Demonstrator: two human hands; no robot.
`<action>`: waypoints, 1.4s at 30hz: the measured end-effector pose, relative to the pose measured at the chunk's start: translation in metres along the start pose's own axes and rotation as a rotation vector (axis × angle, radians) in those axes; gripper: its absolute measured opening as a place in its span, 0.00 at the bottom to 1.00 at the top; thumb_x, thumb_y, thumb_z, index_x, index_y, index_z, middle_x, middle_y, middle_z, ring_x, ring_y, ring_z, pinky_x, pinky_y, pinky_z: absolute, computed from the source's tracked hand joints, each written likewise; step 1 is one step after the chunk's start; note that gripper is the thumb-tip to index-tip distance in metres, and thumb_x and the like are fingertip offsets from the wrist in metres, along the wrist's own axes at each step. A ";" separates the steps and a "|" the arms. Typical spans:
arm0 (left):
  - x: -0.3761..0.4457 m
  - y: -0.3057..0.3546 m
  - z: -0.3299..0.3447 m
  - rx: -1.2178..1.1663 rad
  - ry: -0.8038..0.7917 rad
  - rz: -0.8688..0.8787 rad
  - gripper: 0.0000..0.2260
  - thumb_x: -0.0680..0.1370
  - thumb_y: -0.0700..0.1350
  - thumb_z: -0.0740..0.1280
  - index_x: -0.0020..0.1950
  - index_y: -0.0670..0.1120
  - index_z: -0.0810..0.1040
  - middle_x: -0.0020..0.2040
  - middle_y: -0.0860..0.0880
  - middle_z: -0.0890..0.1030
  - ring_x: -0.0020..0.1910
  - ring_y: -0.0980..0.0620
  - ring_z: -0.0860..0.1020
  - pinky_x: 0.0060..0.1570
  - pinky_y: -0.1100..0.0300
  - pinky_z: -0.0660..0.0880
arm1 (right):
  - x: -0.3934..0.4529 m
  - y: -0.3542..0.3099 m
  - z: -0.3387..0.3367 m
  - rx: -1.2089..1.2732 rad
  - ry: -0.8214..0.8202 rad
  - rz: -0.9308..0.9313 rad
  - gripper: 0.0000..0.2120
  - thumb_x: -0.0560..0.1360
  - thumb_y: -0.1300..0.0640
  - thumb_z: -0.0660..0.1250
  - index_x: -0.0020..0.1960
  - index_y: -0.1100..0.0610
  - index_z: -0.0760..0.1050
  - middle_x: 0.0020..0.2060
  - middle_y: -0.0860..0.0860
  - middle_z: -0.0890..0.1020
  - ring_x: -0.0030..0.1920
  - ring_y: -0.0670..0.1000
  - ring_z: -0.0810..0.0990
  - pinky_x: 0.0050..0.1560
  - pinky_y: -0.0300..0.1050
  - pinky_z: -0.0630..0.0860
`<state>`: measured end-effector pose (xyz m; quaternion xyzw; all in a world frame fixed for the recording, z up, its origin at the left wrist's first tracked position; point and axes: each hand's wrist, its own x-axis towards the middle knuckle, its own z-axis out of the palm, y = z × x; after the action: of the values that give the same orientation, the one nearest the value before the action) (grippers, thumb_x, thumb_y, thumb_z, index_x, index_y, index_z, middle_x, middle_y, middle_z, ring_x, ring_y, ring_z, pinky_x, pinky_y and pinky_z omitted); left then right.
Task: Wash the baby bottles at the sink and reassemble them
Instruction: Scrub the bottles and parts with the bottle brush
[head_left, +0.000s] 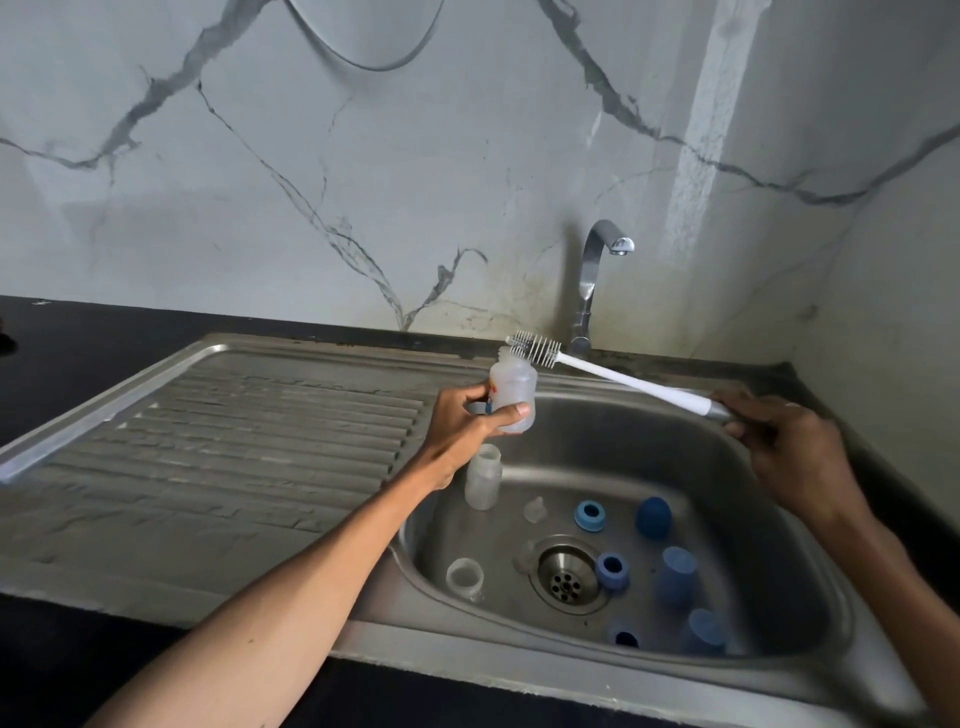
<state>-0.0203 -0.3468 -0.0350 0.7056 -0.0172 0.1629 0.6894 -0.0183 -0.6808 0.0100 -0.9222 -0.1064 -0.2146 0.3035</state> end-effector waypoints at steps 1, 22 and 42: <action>-0.001 0.001 0.001 -0.004 -0.004 0.000 0.14 0.67 0.45 0.81 0.49 0.41 0.86 0.48 0.37 0.85 0.50 0.36 0.84 0.51 0.40 0.82 | 0.000 -0.001 0.001 -0.001 -0.001 0.009 0.17 0.76 0.63 0.68 0.65 0.58 0.78 0.60 0.59 0.80 0.62 0.58 0.77 0.64 0.45 0.68; -0.007 0.013 0.012 -0.364 -0.008 -0.180 0.14 0.74 0.40 0.75 0.58 0.39 0.81 0.56 0.39 0.84 0.56 0.41 0.83 0.59 0.46 0.80 | -0.016 -0.038 0.006 -0.078 -0.229 0.012 0.20 0.75 0.60 0.70 0.67 0.55 0.75 0.62 0.56 0.80 0.61 0.54 0.77 0.64 0.47 0.71; 0.001 0.009 -0.002 -0.593 0.183 -0.266 0.07 0.79 0.36 0.67 0.56 0.40 0.78 0.55 0.40 0.83 0.57 0.42 0.81 0.65 0.45 0.75 | -0.020 -0.048 0.002 -0.234 -0.729 -0.058 0.21 0.75 0.53 0.71 0.68 0.48 0.73 0.54 0.44 0.83 0.49 0.40 0.80 0.49 0.32 0.71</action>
<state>-0.0225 -0.3446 -0.0265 0.4529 0.0906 0.1220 0.8785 -0.0511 -0.6428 0.0240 -0.9630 -0.2084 0.1084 0.1322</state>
